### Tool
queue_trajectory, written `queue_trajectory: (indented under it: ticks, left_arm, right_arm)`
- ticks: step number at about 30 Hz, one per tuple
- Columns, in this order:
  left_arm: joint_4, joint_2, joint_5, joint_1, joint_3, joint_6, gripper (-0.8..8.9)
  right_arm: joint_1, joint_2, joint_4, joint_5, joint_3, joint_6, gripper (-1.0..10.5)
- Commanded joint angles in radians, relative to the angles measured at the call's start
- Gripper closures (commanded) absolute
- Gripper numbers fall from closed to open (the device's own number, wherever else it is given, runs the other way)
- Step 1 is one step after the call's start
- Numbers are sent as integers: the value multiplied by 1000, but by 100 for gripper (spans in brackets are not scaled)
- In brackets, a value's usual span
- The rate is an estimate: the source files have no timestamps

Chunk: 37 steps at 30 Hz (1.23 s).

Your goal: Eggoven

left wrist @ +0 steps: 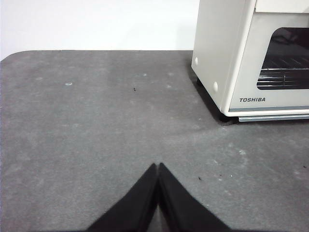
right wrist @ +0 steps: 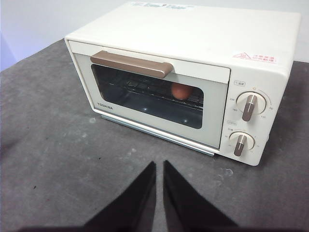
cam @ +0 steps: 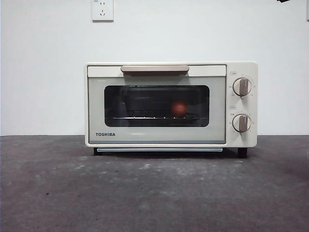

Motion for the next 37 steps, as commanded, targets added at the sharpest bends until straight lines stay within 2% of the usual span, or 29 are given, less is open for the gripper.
queue_trajectory:
  ticks: [1,5,10,13,17,21,24,33,37]
  left_arm:
    - [-3,-2,-1,2,-28,-6,806]
    - [-3,-2,-1,2,-28,-6,806]
    - [-3,-2,-1,2,-28,-6,806]
    - [-3,-2,-1,2,-28,-6,806]
    - [-3,-2,-1,2,-28,-6,806]
    - [-3,-2,-1,2,-28,-6,806]
    - [-3,-2,-1,2,-28,-6,806]
    - [-3,-2,-1,2,-28,-6,806]
    - [-3,-2,-1,2,-28,-6,806]
  right_arm:
    - [7,-5,8,5,6,-19,943]
    - [-77,-72,11,20,3,-69,943]
    - [-309,-136,32,-135,-58,-76,943]
    - [-444,-198,81,-166,-136,-106,943]
    - [-558,-303,213,-173,-276,-118,943]
    - [-603,-412,340,-172,-426,-118,943]
    - [-617,-476,374,-172,-508,-118,943]
    - [-621,-546,370,-172,-649,-98,943]
    - [-621,-546,288,-169,-651,-95,943]
